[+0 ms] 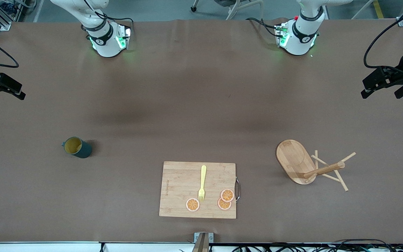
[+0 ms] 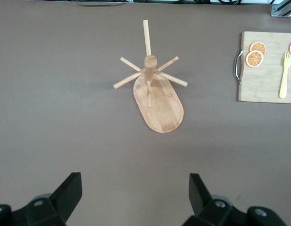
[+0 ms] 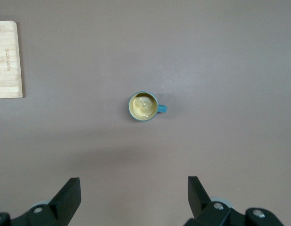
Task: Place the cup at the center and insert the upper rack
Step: 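Reach the right gripper down to the teal mug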
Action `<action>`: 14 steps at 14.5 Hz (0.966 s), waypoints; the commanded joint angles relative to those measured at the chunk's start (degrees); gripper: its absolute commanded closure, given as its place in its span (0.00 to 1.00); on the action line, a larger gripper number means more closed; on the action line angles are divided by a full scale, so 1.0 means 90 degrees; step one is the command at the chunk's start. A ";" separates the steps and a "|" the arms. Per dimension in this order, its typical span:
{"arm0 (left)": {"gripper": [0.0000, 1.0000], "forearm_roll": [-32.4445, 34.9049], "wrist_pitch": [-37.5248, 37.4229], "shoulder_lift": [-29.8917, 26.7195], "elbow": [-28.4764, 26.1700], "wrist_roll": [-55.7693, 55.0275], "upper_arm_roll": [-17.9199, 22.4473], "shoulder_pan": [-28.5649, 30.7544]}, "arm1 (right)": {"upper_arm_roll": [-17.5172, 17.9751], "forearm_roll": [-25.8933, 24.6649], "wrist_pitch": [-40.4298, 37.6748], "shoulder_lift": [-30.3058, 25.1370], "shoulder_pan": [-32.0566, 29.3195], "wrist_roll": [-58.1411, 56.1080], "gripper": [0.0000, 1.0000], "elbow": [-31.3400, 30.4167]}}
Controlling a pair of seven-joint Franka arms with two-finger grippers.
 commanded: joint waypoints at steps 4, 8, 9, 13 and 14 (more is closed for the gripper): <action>0.00 0.0030 0.0006 0.0017 0.0090 0.0042 0.0007 -0.0007 | 0.0045 -0.0066 -0.0054 -0.0044 -0.0034 0.0064 0.00 0.0003; 0.00 0.0030 0.0006 0.0017 0.0089 0.0042 0.0007 0.0003 | 0.0045 0.0012 -0.0025 0.0015 -0.0053 0.0083 0.00 0.0013; 0.00 0.0030 0.0006 0.0017 0.0089 0.0013 0.0007 0.0003 | 0.0055 0.0012 -0.0015 0.0025 -0.0044 0.0141 0.00 0.0013; 0.00 0.0030 0.0006 0.0017 0.0089 0.0003 0.0007 0.0003 | 0.0045 -0.0056 -0.0044 0.0258 -0.0024 0.0083 0.00 0.0023; 0.00 0.0030 0.0006 0.0026 0.0089 0.0003 0.0007 0.0003 | 0.0055 -0.0056 -0.0044 0.0433 -0.0024 0.0074 0.00 0.0061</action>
